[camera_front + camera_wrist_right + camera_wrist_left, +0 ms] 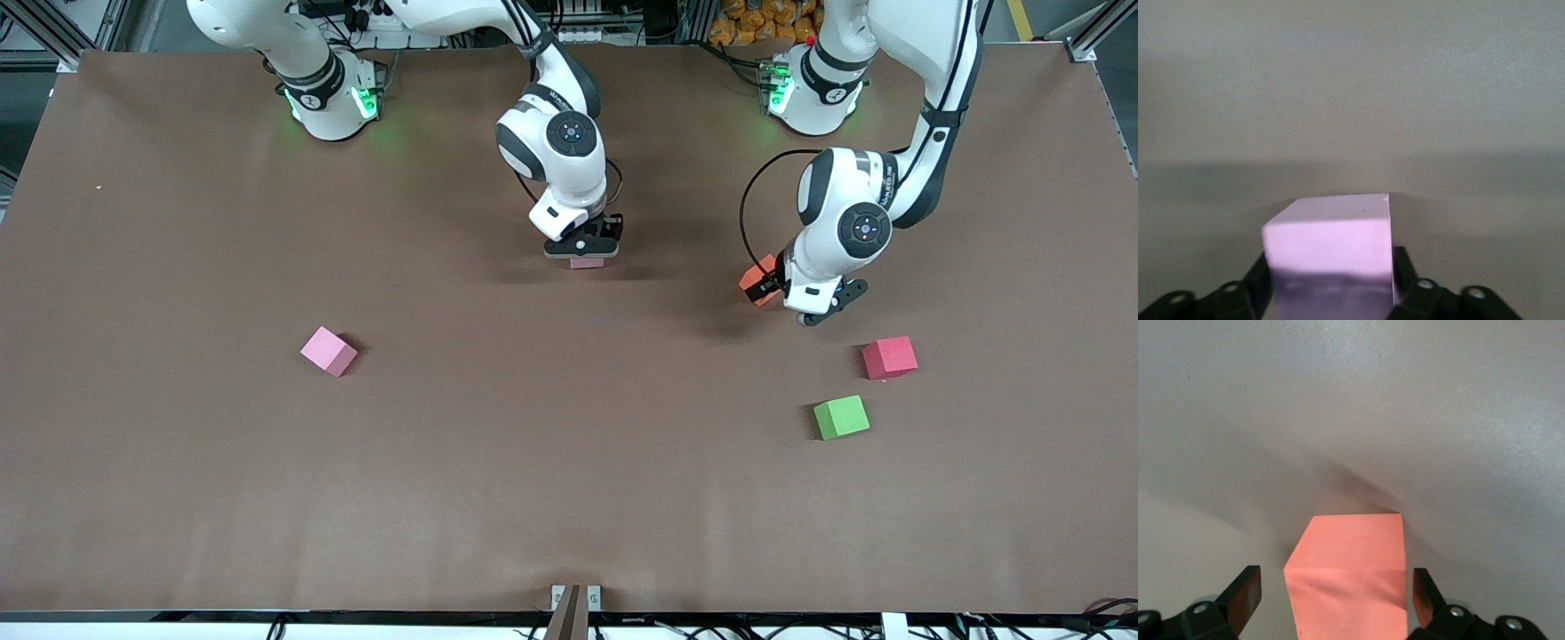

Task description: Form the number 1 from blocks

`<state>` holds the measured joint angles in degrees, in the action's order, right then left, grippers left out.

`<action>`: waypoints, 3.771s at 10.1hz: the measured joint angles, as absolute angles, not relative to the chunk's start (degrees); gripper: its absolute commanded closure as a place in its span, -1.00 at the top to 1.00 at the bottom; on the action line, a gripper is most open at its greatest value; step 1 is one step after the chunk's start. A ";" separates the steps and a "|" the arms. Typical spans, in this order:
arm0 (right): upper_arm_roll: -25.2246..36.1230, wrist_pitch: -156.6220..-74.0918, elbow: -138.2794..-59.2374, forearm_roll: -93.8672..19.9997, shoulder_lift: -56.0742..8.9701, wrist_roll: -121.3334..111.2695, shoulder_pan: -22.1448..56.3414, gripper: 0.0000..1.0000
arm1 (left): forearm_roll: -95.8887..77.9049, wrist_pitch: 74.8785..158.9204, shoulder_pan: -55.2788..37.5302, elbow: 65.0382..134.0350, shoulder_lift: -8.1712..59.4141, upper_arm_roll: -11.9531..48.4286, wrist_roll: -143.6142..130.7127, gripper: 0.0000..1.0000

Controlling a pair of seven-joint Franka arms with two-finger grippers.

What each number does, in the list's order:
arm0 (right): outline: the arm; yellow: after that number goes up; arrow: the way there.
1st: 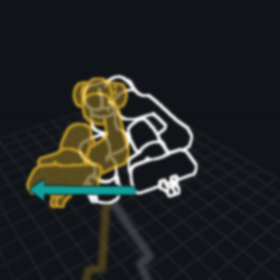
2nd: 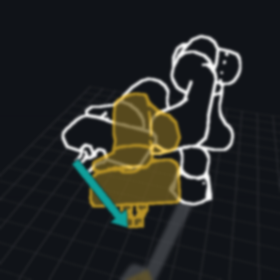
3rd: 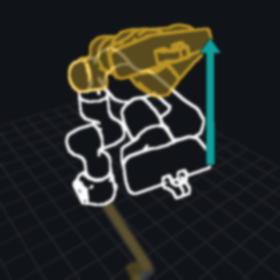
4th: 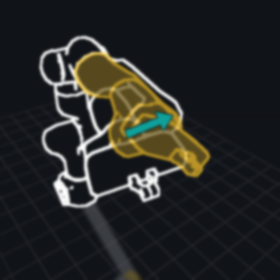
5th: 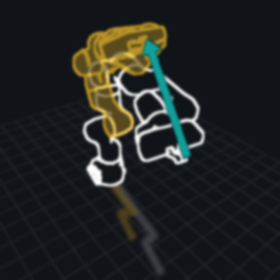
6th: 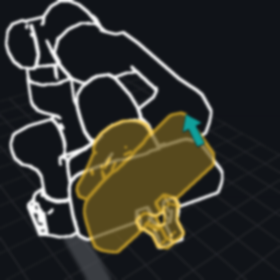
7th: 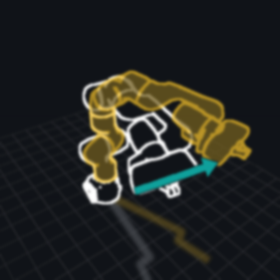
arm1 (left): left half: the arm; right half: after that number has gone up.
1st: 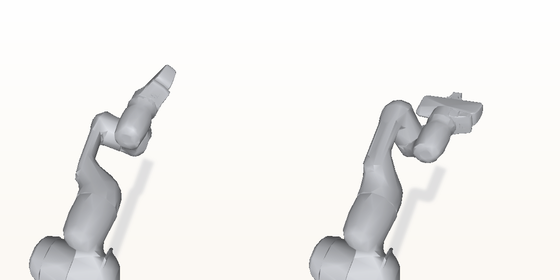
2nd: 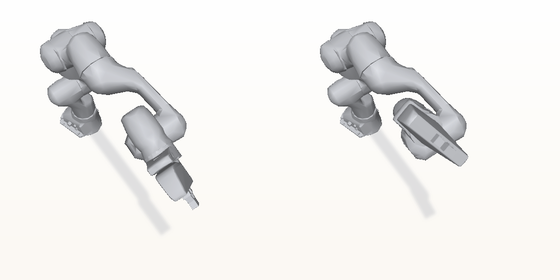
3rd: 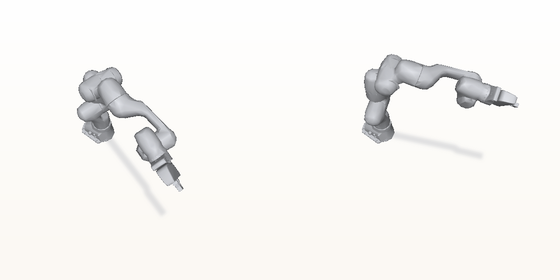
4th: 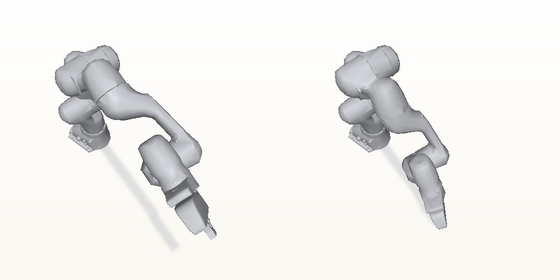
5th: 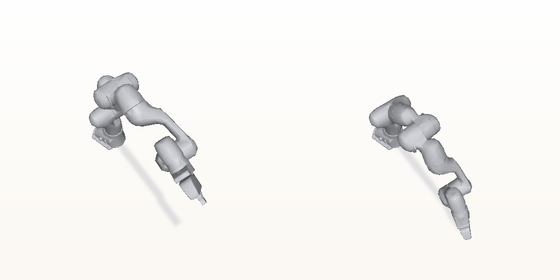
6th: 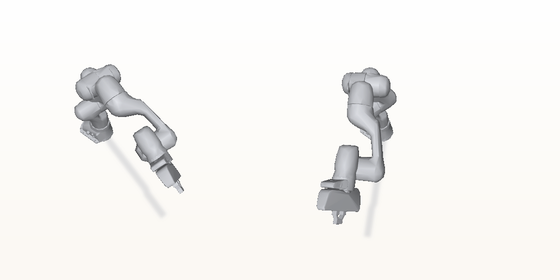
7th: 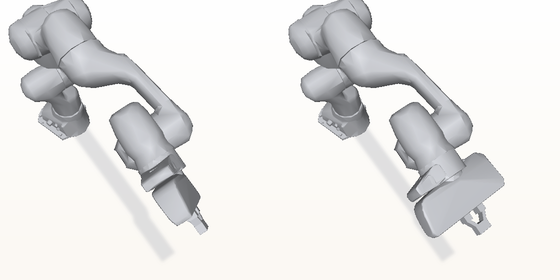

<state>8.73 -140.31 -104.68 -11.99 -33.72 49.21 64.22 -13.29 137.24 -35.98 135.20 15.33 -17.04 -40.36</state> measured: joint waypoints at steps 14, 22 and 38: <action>-3.07 -113.37 -92.14 2.48 -17.32 37.94 22.38 1.00 | -13.78 138.55 -60.58 111.14 26.31 -16.03 -39.78 -1.00; -11.60 -104.70 -91.44 2.55 -6.42 22.50 2.30 1.00 | -17.36 132.45 -63.09 104.32 31.59 -16.31 -35.53 -1.00; -6.85 -95.26 -85.66 2.55 -2.38 2.55 -3.44 1.00 | -18.82 132.36 -65.23 100.83 36.65 -16.36 -35.13 1.00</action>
